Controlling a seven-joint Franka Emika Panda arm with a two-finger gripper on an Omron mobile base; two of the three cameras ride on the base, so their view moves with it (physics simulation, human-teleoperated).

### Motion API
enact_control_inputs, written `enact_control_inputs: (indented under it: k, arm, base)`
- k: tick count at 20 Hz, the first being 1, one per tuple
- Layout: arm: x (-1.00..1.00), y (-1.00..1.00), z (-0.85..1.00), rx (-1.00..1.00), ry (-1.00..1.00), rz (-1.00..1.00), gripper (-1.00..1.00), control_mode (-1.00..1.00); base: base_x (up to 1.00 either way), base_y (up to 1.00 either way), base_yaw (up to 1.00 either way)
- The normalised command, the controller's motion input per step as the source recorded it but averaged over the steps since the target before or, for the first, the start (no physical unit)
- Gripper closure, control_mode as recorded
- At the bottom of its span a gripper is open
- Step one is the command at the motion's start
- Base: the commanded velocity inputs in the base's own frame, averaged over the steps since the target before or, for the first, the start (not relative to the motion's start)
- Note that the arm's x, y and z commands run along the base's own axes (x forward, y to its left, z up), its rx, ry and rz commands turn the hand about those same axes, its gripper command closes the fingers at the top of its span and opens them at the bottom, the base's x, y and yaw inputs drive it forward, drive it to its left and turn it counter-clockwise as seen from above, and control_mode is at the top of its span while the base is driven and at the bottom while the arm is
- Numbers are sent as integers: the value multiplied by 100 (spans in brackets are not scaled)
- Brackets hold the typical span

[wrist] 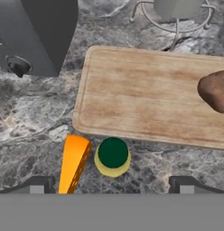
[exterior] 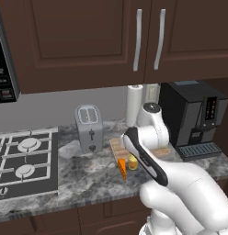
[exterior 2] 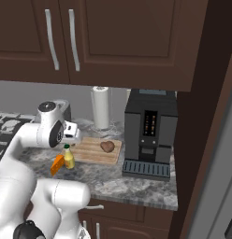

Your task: Retrieve the reheated potato from the microwave, then place the potato, cheese, and condiment on the cutting board.

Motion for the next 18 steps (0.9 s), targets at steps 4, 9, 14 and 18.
enact_control_inputs:
  k: [4,9,14,18]
  arm:
    - [13,5,-9,0,9,2,-100,-100]
    - [9,8,-9,0,6,2,-100,-100]
    - [4,1,-16,-1,1,3,-100,-100]
    - [1,0,-21,-4,0,3,-100,-100]
  base:
    - [0,0,0]
    - [0,0,0]
    - [0,0,0]
    - [0,0,0]
